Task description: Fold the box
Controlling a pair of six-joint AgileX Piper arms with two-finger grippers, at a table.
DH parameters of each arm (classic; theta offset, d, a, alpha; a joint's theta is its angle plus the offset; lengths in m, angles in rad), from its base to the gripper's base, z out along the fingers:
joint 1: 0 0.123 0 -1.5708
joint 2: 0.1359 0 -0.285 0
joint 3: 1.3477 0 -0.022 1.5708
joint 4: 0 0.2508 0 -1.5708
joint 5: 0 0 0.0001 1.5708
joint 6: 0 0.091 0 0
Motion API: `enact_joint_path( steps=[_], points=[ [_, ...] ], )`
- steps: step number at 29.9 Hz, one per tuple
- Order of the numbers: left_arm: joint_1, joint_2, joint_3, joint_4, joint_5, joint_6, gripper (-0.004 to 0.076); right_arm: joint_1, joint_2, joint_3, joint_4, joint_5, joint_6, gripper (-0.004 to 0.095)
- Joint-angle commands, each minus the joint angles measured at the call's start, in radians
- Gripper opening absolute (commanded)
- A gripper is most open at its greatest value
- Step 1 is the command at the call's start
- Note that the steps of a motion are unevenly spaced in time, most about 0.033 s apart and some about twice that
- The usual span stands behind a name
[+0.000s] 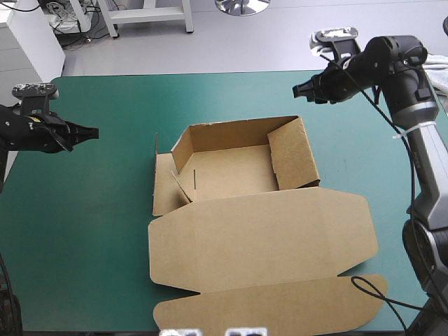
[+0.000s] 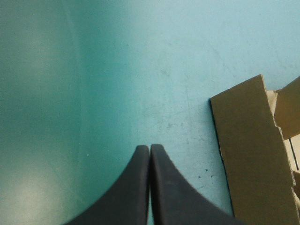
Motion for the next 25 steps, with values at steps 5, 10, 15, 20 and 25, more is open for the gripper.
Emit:
enact_joint_path(
  steps=[5,10,15,20,25],
  points=[
    [0.001,-0.031,-0.032,-0.027,-0.036,-0.002,-0.001,-0.003,-0.018,0.2,0.061,0.013,-0.115,0.0333],
    [0.001,-0.031,-0.032,-0.027,-0.033,-0.002,-0.001,-0.003,0.057,0.238,0.073,0.013,-0.11,0.0333],
    [0.001,-0.031,-0.032,-0.027,-0.033,-0.002,-0.001,-0.003,0.11,0.238,0.078,0.011,-0.11,0.0333],
    [0.001,-0.031,-0.032,-0.027,-0.033,-0.002,-0.001,-0.003,0.154,0.238,0.108,0.011,-0.11,0.0333],
    [0.001,-0.031,-0.032,-0.027,-0.033,-0.002,-0.001,-0.003,0.181,0.238,0.144,0.011,-0.112,0.0265]
  ],
)
